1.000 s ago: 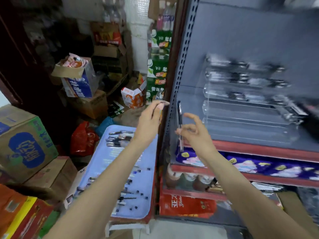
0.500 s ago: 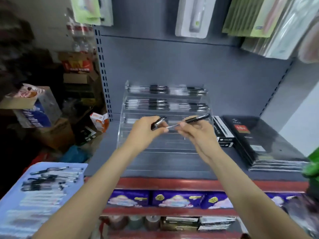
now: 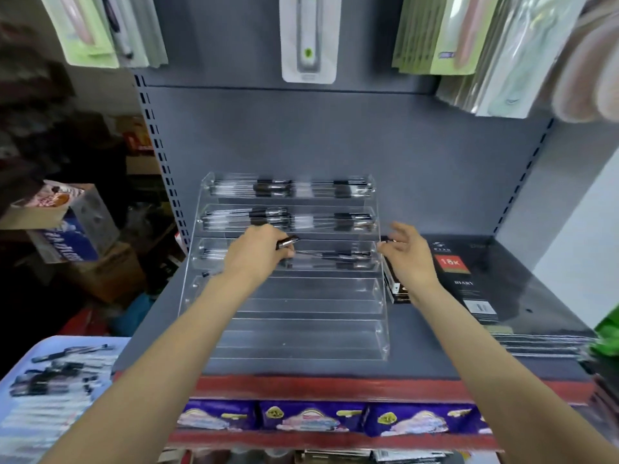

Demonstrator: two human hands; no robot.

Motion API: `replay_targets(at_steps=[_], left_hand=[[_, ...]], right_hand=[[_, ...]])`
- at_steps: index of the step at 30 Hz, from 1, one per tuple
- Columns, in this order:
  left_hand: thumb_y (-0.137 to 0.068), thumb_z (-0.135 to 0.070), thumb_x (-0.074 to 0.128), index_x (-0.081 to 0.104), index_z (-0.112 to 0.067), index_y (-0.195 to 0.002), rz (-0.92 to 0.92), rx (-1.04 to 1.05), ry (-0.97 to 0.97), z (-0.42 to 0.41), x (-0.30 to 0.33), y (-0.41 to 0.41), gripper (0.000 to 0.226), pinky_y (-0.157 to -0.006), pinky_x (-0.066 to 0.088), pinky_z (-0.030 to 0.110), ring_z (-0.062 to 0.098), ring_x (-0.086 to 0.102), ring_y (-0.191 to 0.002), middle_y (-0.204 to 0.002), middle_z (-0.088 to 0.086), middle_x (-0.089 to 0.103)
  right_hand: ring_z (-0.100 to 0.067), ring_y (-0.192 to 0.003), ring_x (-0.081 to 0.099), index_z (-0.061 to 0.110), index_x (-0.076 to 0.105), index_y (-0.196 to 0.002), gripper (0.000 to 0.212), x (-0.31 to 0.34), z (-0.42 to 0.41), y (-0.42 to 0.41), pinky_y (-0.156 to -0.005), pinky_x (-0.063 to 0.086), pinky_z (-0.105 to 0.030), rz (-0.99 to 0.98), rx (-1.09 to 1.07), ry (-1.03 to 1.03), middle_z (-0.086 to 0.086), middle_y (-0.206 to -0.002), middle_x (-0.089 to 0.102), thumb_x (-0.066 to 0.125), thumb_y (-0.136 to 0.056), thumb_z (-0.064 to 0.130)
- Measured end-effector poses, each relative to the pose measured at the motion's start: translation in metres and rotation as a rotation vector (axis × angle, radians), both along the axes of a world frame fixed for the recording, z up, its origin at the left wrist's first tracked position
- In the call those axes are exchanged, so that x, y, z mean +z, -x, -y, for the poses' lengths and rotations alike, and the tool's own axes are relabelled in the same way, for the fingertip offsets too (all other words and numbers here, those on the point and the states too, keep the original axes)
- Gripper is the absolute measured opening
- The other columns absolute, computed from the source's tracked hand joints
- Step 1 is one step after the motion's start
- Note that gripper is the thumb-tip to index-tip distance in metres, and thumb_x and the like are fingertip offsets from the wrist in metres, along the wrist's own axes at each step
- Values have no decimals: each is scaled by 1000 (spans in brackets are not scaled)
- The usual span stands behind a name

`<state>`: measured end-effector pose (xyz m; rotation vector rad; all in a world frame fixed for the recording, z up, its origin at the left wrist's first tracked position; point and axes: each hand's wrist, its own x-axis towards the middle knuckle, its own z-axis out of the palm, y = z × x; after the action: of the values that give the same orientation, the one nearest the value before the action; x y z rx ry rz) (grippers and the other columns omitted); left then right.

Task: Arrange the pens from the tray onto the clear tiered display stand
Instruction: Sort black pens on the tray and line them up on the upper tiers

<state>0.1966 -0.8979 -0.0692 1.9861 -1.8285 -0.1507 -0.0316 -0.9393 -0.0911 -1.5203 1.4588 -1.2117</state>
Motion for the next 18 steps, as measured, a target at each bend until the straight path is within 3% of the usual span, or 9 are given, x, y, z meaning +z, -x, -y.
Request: replay_targets(at_steps=[4, 9, 11, 14, 18], left_hand=[[-84, -31, 67, 71, -23, -87, -47, -56, -73, 14, 2, 7, 10, -75, 54, 37, 22, 65, -76, -76, 0, 68], [-85, -33, 66, 72, -19, -92, -96, -125, -100, 18, 2, 15, 17, -76, 54, 36, 19, 62, -72, -68, -4, 61], [-86, -36, 63, 71, -18, -92, -81, -124, -74, 16, 2, 15, 20, -71, 52, 34, 21, 62, -71, -72, 1, 65], [-92, -33, 54, 68, -12, -94, -9, -164, -19, 7, 2, 10, 25, -70, 49, 34, 25, 61, -78, -84, 8, 65], [-94, -23, 51, 66, -1, -100, 11, -316, -6, -4, 9, 3, 28, -81, 42, 35, 27, 57, -89, -96, 15, 62]], right_hand=[[-23, -114, 57, 9, 42, -137, 51, -4, 4, -1, -101, 45, -36, 39, 66, -73, -12, -130, 56, 60, -90, 11], [-21, -111, 57, 10, 45, -134, 46, -4, 2, -3, -94, 44, -27, 60, 89, -62, -10, -125, 57, 58, -90, 8], [-18, -112, 53, 11, 44, -134, 47, -5, 1, -4, -94, 40, -25, -74, 20, 28, -8, -127, 54, 59, -90, 9], [-11, -96, 52, 14, 53, -124, 36, 2, -4, -12, -88, 39, -19, -225, -35, 226, -7, -117, 53, 59, -89, 9], [-9, -78, 60, 20, 62, -105, 16, 15, -15, -46, -80, 50, -26, -159, 298, 226, 0, -87, 64, 61, -89, 19]])
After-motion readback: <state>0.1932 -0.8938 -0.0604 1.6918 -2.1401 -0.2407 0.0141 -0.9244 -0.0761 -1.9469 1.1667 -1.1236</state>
